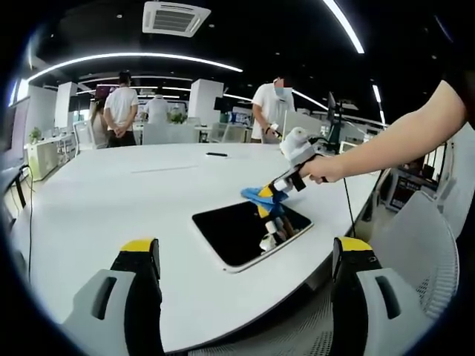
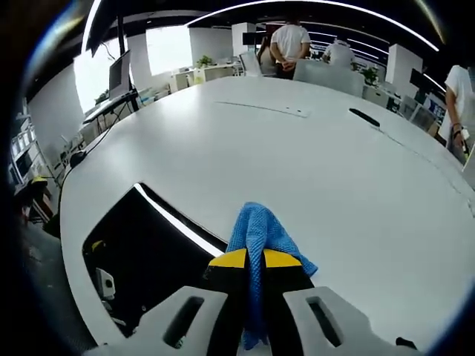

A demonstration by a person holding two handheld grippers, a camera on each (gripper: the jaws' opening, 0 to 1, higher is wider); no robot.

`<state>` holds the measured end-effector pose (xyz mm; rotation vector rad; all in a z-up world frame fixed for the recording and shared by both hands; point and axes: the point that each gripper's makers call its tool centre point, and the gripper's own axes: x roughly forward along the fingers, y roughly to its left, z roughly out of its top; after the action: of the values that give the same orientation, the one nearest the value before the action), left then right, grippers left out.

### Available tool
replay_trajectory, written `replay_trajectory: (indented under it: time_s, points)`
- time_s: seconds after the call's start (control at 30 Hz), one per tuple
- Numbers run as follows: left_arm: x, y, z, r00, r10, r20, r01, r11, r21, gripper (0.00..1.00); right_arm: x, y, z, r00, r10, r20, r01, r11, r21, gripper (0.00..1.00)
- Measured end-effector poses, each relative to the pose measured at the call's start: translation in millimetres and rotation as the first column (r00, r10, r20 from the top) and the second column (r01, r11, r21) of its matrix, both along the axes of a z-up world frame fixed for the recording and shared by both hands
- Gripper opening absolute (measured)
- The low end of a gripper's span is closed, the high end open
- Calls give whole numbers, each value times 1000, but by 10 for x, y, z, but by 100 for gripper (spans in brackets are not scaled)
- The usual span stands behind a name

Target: Wipe the mirror surface with the cleaning cloth until all visible marks leave the cleaned area.

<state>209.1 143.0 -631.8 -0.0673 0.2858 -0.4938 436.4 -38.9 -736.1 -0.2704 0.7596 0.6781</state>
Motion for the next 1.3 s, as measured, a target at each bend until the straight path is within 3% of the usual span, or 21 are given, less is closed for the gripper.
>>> replay_trajectory:
  time_s: [0.67,0.9,1.03,1.2,1.3]
  points:
    - [-1,-10,-12,1000,1,-8,-1,1000,5,95,-23,-14,61,1000,-17,9,17,1000,6,1]
    - [2,-12,-17,1000,-1,-11,1,1000,7,95,58,-1,250,999,-45,28,44,997,64,1]
    - [-1,-14,-25,1000,-1,-17,1,1000,7,94,62,-38,296,999,-23,43,22,999,24,1]
    - [2,-17,-22,1000,-2,-16,2,1000,5,94,62,-75,396,998,-34,51,32,999,43,1]
    - [1,-19,-17,1000,-3,-14,3,1000,4,94,55,-109,515,994,-60,86,56,997,52,1]
